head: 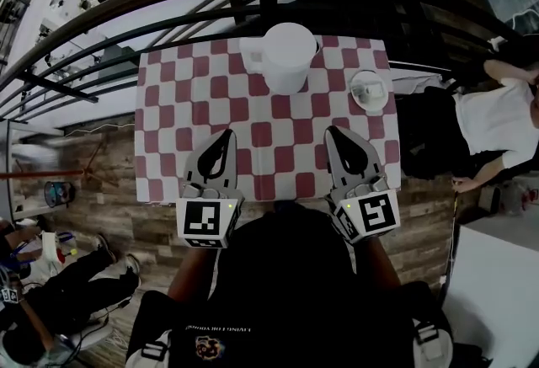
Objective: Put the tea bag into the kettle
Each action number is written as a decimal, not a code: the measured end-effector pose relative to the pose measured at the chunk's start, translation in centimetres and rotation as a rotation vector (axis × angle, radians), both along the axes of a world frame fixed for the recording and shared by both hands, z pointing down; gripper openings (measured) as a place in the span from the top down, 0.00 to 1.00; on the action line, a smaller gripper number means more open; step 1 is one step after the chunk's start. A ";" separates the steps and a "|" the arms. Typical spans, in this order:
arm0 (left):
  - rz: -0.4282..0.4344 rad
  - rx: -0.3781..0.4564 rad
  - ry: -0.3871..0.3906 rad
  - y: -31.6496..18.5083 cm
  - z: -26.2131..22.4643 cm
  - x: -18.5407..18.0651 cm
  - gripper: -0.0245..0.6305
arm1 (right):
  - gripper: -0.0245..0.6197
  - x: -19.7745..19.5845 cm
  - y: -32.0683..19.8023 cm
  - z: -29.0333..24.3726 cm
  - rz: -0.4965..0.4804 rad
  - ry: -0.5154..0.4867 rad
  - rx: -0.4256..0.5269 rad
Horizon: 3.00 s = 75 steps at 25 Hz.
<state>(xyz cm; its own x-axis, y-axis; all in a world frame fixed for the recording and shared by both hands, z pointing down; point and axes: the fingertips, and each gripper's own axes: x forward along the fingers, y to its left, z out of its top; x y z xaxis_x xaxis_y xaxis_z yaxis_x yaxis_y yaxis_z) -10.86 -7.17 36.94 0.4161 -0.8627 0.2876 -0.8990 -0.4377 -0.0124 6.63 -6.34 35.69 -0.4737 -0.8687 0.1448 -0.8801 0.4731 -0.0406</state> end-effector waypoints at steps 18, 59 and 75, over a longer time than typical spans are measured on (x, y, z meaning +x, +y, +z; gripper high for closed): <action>-0.015 0.038 -0.058 -9.7 1.8 0.5 0.96 | 0.94 0.5 -10.6 2.9 -0.048 0.036 0.002; 0.003 -0.089 -0.136 -23.2 11.0 2.1 0.96 | 0.93 2.3 -21.8 9.8 0.093 0.018 -0.139; 0.040 -0.106 -0.151 -23.2 11.6 2.0 0.96 | 0.79 2.1 -21.4 9.5 0.095 -0.082 -0.174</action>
<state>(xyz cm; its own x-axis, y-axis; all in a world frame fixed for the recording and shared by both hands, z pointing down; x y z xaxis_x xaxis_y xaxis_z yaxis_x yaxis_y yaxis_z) -8.91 -30.40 48.58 0.3950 -0.8075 0.4380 -0.8722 -0.4794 -0.0972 8.71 -27.77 45.21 -0.4077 -0.8751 0.2608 -0.9106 0.3681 -0.1882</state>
